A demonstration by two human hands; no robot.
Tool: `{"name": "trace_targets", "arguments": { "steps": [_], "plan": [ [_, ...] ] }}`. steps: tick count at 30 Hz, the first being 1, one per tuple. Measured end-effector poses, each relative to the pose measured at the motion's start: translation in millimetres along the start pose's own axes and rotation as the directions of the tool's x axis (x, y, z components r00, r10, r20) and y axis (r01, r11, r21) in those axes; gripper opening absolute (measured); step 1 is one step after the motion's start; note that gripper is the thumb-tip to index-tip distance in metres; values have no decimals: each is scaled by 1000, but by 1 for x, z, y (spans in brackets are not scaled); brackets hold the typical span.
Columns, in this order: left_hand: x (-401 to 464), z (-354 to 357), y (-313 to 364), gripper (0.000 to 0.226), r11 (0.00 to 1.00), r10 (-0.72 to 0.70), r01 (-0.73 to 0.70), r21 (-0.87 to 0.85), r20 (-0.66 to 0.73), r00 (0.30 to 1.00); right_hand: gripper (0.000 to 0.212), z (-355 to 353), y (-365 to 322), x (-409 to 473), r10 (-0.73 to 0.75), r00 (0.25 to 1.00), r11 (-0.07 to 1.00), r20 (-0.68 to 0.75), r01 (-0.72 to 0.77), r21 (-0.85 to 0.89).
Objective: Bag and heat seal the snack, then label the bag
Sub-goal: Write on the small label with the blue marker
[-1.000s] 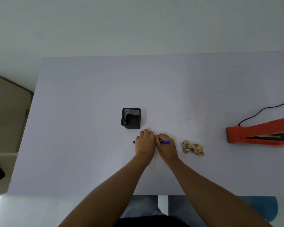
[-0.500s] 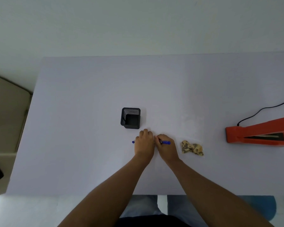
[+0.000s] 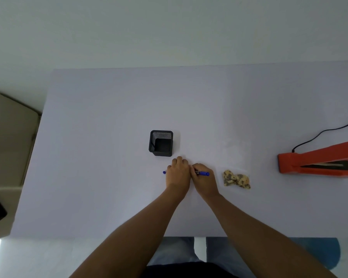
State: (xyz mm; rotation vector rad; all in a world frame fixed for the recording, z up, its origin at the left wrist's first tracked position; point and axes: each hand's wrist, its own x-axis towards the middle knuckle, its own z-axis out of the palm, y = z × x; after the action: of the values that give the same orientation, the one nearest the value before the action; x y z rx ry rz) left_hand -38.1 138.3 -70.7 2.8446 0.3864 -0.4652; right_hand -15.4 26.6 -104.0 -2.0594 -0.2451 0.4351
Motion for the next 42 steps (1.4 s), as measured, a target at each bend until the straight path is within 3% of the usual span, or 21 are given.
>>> {"name": "trace_targets", "arguments": {
  "steps": [32,42],
  "plan": [
    [1,-1,-1,24,1000,-6,6,-4,-4,1000,26,-3,-2,-3,53,997,999,-62,-53,-6],
    [-2,-4,-1,20,999,-12,12,-38,3,1000,21,6,-4,1,18,1000,1000,18,-18,-7]
  ]
}}
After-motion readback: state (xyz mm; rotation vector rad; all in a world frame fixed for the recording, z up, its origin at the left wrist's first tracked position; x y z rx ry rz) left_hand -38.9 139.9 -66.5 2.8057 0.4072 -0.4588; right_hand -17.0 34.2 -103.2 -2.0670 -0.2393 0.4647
